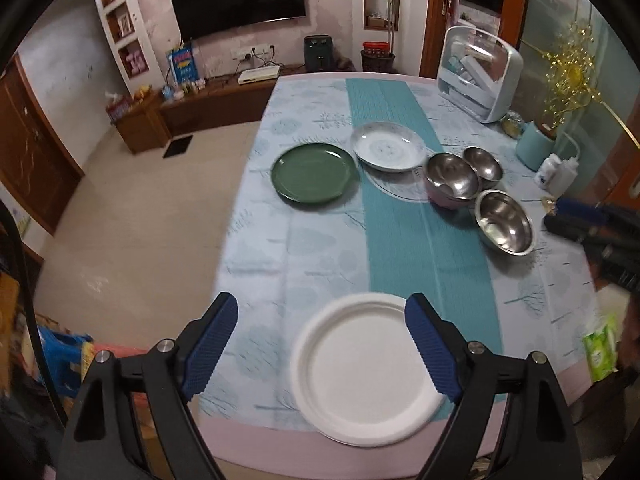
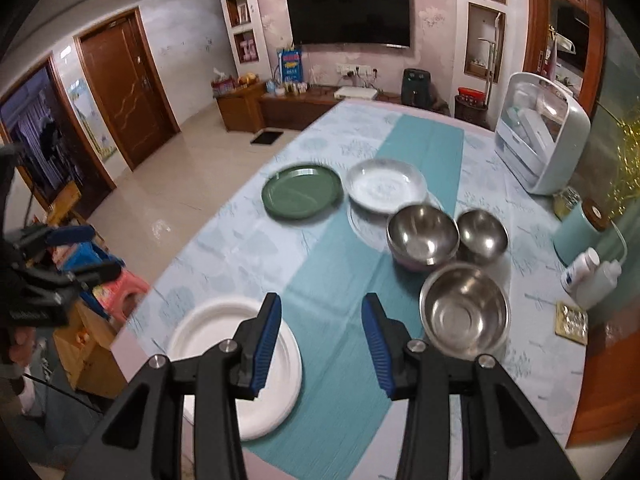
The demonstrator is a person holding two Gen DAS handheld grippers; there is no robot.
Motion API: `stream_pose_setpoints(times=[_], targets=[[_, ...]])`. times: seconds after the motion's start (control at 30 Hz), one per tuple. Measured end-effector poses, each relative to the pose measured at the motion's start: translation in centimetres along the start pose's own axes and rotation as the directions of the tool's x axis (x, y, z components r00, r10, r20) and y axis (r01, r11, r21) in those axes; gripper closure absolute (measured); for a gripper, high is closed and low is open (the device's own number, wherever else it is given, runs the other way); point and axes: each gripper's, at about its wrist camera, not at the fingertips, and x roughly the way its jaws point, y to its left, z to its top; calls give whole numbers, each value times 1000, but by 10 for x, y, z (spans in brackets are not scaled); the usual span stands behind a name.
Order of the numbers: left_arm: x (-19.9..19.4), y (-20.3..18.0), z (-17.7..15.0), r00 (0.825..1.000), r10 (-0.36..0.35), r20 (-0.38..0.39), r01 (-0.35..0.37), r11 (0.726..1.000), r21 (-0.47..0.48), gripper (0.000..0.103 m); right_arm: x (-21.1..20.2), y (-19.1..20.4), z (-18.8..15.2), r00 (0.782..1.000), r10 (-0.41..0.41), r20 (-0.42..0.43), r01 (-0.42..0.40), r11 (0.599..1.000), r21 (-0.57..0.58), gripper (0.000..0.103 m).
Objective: Organize plates and bowls
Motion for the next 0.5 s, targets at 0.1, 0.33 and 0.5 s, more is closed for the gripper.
stream_pose_setpoints(times=[0.1, 0.33, 0.5], targets=[[8, 20, 29, 1000, -9, -10, 10, 1000, 29, 18, -2, -3, 26, 999, -43, 18, 43, 999, 6, 61], [52, 82, 108, 1000, 4, -6, -4, 995, 98, 18, 6, 1, 98, 973, -224, 53, 226, 973, -39, 50], [131, 116, 162, 997, -32, -73, 41, 992, 120, 18, 58, -6, 138, 971, -233, -43, 233, 972, 2, 48]])
